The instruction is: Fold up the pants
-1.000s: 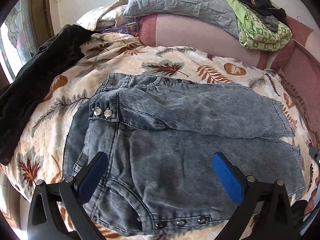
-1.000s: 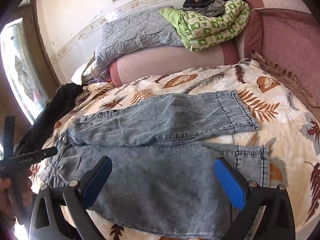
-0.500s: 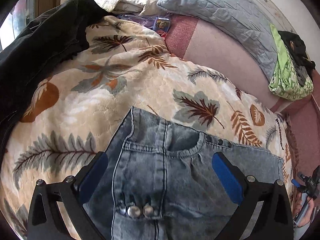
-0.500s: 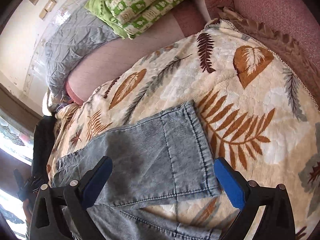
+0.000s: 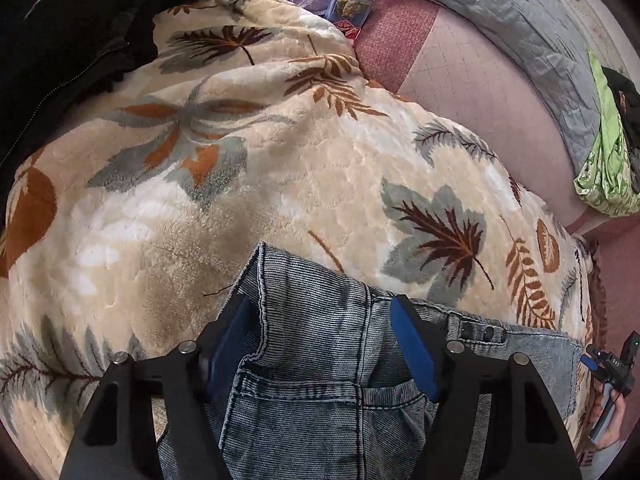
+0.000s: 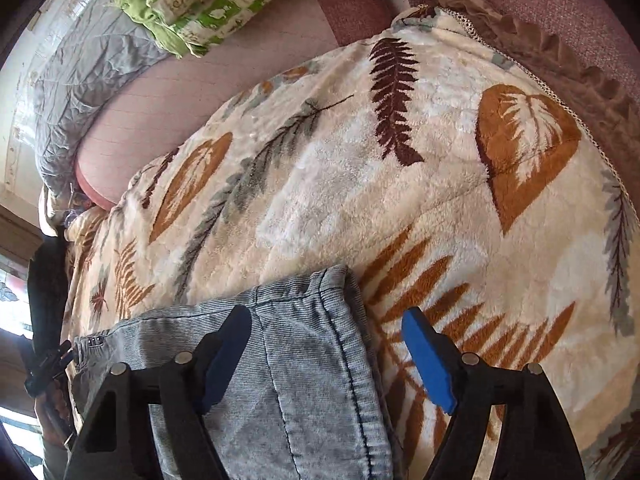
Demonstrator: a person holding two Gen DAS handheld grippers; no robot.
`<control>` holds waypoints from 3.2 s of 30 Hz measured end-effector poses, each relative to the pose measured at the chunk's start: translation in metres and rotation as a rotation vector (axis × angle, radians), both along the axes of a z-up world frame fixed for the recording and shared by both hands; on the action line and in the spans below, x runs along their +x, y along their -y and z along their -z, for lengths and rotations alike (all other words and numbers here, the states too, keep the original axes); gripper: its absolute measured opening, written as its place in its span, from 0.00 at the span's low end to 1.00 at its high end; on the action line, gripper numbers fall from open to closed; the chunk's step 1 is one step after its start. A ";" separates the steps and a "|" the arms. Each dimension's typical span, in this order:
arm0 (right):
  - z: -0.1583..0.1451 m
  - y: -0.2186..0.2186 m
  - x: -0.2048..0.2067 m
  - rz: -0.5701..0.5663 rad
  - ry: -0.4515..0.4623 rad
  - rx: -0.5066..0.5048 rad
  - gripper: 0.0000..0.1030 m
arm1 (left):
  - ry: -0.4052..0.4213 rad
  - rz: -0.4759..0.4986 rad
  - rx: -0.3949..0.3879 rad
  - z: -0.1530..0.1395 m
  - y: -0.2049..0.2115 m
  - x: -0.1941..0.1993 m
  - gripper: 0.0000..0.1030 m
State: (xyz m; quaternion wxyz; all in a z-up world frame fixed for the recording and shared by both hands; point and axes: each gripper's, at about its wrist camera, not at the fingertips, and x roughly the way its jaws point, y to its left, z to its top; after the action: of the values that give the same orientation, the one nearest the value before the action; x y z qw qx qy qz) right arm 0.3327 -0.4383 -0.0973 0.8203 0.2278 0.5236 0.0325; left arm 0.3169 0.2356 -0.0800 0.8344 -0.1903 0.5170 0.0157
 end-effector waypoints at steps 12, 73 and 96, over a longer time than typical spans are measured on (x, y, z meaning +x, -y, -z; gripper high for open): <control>0.013 -0.010 0.016 -0.028 -0.028 -0.088 0.32 | -0.034 -0.032 -0.052 0.011 -0.012 0.017 0.23; 0.046 -0.033 -0.382 0.447 -0.011 0.834 0.78 | 0.387 0.276 0.109 -0.092 0.067 -0.279 0.51; -0.071 -0.038 -0.308 0.191 0.333 -0.083 0.17 | 0.254 0.359 0.236 -0.030 0.126 -0.241 0.53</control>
State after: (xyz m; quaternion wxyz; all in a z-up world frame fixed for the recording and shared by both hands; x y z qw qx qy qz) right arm 0.0242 -0.4006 -0.0267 0.9036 0.2340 0.3575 -0.0296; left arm 0.0759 0.1099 -0.0502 0.8986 0.0029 0.4281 -0.0963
